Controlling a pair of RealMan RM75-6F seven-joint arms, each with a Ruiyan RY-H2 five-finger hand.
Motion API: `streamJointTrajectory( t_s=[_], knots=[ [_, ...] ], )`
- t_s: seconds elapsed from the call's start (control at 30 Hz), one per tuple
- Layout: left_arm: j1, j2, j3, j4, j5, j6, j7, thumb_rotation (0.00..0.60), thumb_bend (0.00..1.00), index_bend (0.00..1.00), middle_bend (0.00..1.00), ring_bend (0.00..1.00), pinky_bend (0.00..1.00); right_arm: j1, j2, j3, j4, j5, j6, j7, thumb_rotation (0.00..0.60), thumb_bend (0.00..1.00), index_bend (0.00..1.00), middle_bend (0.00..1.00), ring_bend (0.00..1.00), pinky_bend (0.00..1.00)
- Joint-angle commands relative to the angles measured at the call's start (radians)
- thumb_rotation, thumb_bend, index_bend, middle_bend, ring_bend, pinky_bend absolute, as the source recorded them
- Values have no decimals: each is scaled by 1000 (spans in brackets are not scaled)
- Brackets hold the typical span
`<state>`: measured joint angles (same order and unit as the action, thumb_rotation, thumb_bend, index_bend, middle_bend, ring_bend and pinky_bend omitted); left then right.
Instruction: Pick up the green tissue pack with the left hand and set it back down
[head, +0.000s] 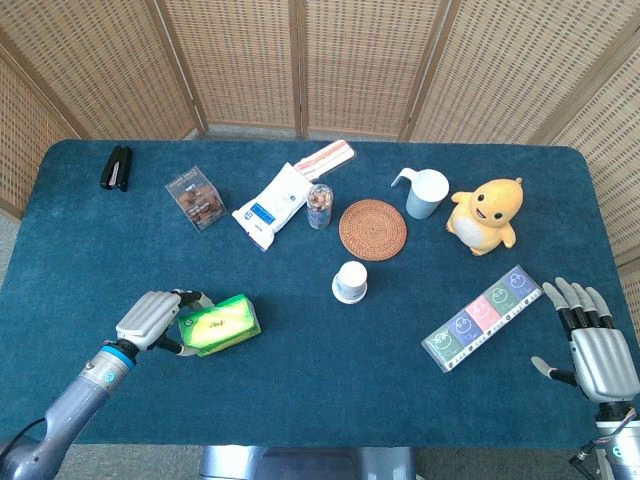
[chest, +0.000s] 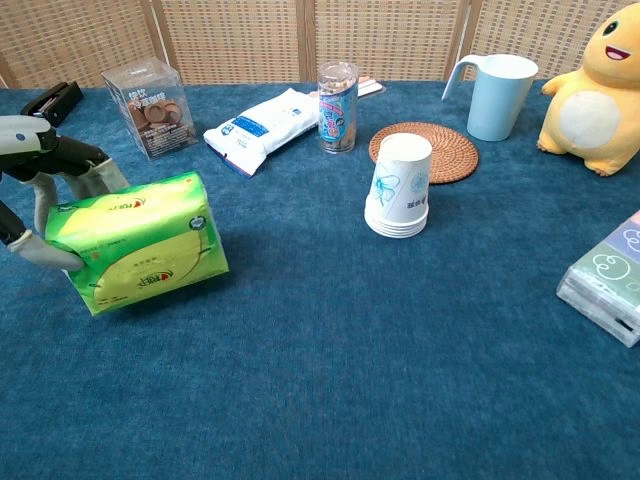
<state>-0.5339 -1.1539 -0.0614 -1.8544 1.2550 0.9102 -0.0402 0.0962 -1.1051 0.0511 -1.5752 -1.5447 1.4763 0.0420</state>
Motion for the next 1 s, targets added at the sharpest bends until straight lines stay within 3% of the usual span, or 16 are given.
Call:
streamJointTrajectory(
  t_s=[0.03, 0.2, 0.4, 0.5, 0.6, 0.63, 0.67, 0.73, 0.83, 1.0],
  knots=[
    [-57, 130, -13, -23, 154, -176, -345, 600, 107, 518, 463, 376, 545, 0, -1, 0, 0, 1, -1, -2, 600, 0, 0, 0, 0, 0],
    [-102, 126, -16, 59, 160, -263, -501, 600, 107, 518, 464, 376, 542, 1, -1, -1, -1, 2, -3, -3, 600, 0, 0, 0, 0, 0],
    [-123, 66, -16, 130, 69, -283, -424, 600, 106, 512, 440, 351, 504, 1, 1, 0, -1, 7, -7, 1, 600, 0, 0, 0, 0, 0],
    [-125, 53, -16, 139, 36, -272, -377, 600, 106, 487, 377, 276, 451, 2, 1, -1, -1, 8, -11, 0, 600, 0, 0, 0, 0, 0],
    [-121, 30, -16, 148, 0, -216, -269, 600, 104, 430, 245, 149, 378, 4, -1, -2, -1, 8, -16, -2, 600, 0, 0, 0, 0, 0],
    [-120, 25, -15, 146, -16, -205, -237, 600, 102, 401, 155, 84, 333, 4, -1, -2, -1, 9, -16, -3, 600, 0, 0, 0, 0, 0],
    [-120, 21, -15, 143, -31, -194, -208, 600, 99, 351, 74, 34, 283, 4, -1, -2, -1, 9, -16, -4, 600, 0, 0, 0, 0, 0],
    [-116, 6, -18, 147, -70, -147, -129, 600, 92, 225, 2, 0, 211, 4, -1, -2, -1, 9, -15, -4, 600, 0, 0, 0, 0, 0],
    [-101, -29, -27, 161, -115, -43, -4, 600, 83, 95, 0, 0, 132, 3, 0, -2, -2, 9, -15, -3, 600, 0, 0, 0, 0, 0],
    [-73, -68, -49, 176, -157, 110, 153, 600, 79, 48, 0, 0, 96, 5, -2, -4, -2, 8, -19, -6, 600, 0, 0, 0, 0, 0]
  ],
)
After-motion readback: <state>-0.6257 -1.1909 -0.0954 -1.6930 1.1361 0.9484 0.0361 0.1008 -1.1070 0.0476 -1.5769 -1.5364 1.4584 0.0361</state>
